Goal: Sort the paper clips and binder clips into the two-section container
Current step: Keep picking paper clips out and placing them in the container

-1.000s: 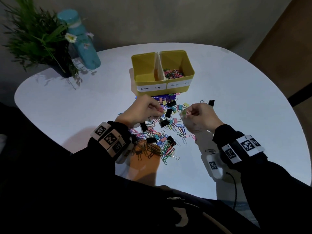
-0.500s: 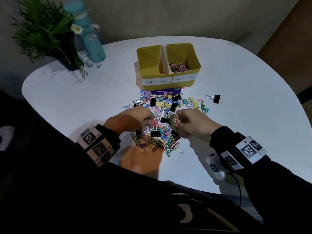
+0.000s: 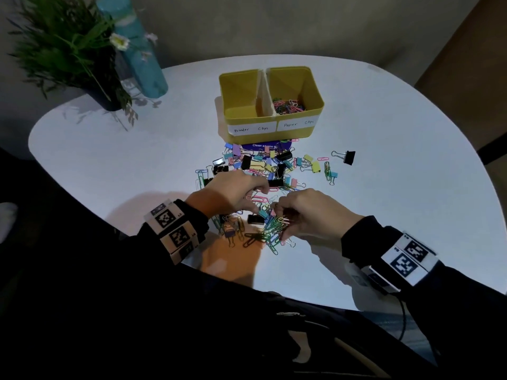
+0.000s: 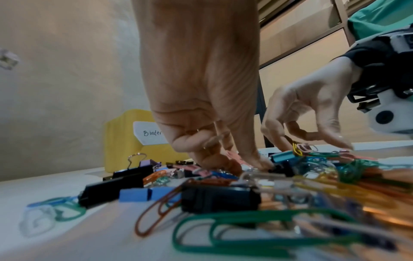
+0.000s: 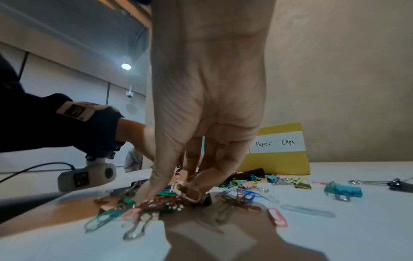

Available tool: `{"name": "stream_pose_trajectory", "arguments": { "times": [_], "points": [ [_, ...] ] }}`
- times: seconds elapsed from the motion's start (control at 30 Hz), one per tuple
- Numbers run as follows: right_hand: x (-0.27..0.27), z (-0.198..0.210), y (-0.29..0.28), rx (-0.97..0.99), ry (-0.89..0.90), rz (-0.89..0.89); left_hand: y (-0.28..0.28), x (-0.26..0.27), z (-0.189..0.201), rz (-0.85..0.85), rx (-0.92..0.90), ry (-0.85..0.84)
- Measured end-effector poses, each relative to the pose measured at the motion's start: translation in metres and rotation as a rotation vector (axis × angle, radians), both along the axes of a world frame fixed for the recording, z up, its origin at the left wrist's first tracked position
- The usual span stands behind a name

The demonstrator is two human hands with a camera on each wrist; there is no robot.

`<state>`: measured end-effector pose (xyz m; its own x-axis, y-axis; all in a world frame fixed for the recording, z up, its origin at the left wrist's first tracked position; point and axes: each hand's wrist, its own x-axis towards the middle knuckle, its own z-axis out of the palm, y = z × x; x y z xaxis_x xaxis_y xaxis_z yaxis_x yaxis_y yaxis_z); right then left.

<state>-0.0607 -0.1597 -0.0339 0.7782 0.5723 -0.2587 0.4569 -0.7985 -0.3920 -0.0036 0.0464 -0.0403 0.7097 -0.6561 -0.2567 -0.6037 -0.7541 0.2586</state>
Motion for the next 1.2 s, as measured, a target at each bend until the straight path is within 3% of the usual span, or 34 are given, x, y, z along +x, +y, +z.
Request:
{"name": "stream_pose_trajectory", "arguments": {
  "times": [0.33, 0.4, 0.47, 0.57, 0.83, 1.0, 1.2],
  "points": [
    [-0.017, -0.011, 0.003, 0.039, -0.070, -0.024, 0.000, 0.006, -0.006, -0.030, 0.020, 0.011],
    [-0.018, -0.012, 0.000, 0.029, -0.125, -0.050, 0.003, 0.009, -0.008, 0.014, -0.071, 0.093],
    [-0.018, -0.014, -0.004, 0.040, -0.181, -0.105, 0.007, 0.012, -0.005, 0.108, -0.274, 0.202],
    [-0.013, -0.019, -0.011, 0.063, -0.236, -0.165, 0.013, 0.013, 0.006, 0.200, -0.408, 0.212],
    [0.002, -0.024, -0.017, 0.209, -0.224, -0.288, 0.028, 0.006, 0.009, 0.113, -0.074, 0.115],
    [0.005, -0.023, -0.019, 0.264, -0.241, -0.423, 0.025, -0.001, 0.004, 0.117, -0.049, 0.052],
    [0.017, -0.018, -0.031, 0.418, -0.114, -0.689, 0.013, -0.010, -0.003, 0.085, 0.025, -0.054]
  ]
}}
